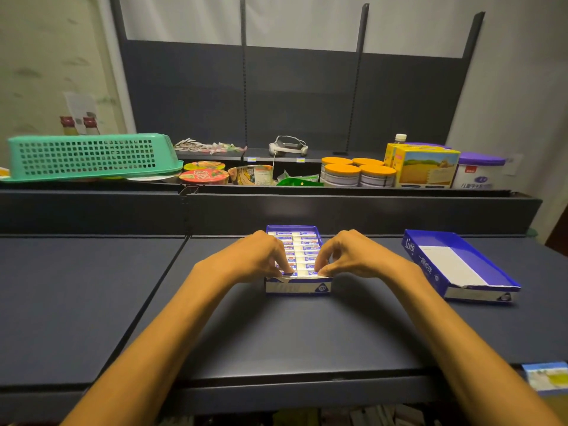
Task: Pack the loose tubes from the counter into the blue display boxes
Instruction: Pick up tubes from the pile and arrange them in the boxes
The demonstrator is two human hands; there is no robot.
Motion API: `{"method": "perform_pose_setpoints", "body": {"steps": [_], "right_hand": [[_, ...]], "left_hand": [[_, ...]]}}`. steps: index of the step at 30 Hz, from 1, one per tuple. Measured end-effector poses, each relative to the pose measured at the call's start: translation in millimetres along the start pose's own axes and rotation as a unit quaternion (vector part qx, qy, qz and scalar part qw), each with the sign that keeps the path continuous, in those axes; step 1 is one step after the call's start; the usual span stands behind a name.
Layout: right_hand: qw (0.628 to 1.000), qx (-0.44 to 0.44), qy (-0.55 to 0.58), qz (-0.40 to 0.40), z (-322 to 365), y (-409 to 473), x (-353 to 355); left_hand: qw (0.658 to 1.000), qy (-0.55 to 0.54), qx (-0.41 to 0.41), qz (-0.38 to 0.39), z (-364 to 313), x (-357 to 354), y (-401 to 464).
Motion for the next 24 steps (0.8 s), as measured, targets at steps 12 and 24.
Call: {"method": "perform_pose_setpoints", "body": {"steps": [12,24], "right_hand": [[0.998,0.012,0.014,-0.056,4,-6,8],[0.985,0.106,-0.029,-0.131,74,6,-35]], "left_hand": [[0.994,-0.053,0.021,-0.093,7,8,-12],[0.954,0.107,0.22,-0.174,54,11,-112]]}}
Point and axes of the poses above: each hand's wrist, its own y-axis towards the middle knuckle, its own x-axis out of the back of the hand, z = x × y, the point moved 2 cm from there along y, towards the middle knuckle, and after that the axes turned 2 degrees about -x, right-handed, at the moved point
